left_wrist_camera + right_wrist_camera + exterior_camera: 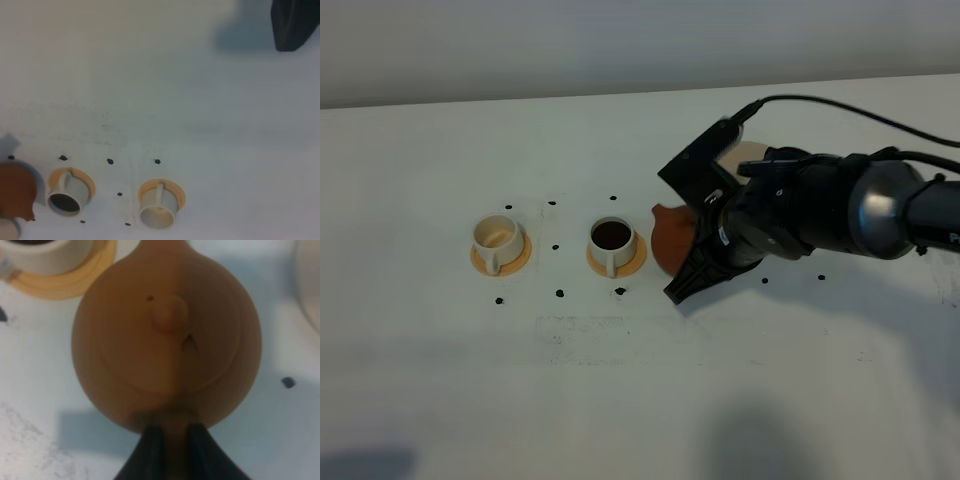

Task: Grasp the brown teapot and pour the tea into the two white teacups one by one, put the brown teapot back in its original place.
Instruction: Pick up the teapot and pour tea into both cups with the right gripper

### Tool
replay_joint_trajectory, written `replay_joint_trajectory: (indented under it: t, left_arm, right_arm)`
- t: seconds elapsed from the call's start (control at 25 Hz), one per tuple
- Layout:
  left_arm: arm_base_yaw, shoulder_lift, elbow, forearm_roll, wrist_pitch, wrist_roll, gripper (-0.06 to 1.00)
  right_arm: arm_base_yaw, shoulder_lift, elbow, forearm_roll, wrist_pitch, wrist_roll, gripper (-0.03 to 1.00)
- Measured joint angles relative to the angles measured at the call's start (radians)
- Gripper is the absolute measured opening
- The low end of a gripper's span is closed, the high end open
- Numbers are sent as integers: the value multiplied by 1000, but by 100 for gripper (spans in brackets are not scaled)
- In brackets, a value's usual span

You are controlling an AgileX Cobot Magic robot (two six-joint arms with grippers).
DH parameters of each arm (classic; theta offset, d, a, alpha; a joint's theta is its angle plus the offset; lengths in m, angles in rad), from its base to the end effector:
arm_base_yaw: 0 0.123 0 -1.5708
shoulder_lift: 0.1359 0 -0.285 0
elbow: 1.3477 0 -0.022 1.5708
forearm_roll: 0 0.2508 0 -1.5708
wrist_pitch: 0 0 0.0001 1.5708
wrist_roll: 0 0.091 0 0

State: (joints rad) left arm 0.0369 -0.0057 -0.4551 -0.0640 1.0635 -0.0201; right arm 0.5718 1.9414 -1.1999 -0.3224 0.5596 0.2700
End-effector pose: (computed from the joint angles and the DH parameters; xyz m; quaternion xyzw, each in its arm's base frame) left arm -0.0007 -0.0051 0.2646 -0.0240 0.8632 -0.0278 0.5035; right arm 0.3311 0.1948 0.1537 -0.2634 0.9425 -0.0270 0.2040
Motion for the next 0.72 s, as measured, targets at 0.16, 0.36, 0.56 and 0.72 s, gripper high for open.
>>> replay_joint_trajectory:
  t: [0.16, 0.36, 0.56, 0.72]
  left_arm:
    - [0, 0, 0, 0, 0, 0, 33]
    - [0, 0, 0, 0, 0, 0, 33]
    - [0, 0, 0, 0, 0, -1, 33]
    - [0, 0, 0, 0, 0, -1, 33]
  right_arm:
    - [0, -4, -10, 2, -8, -7, 9]
    - [0, -28, -62, -21, 30, -25, 9]
    - [1, -36, -143, -103, 55, -33, 9]
    - [8, -36, -198, -170, 67, -53, 9]
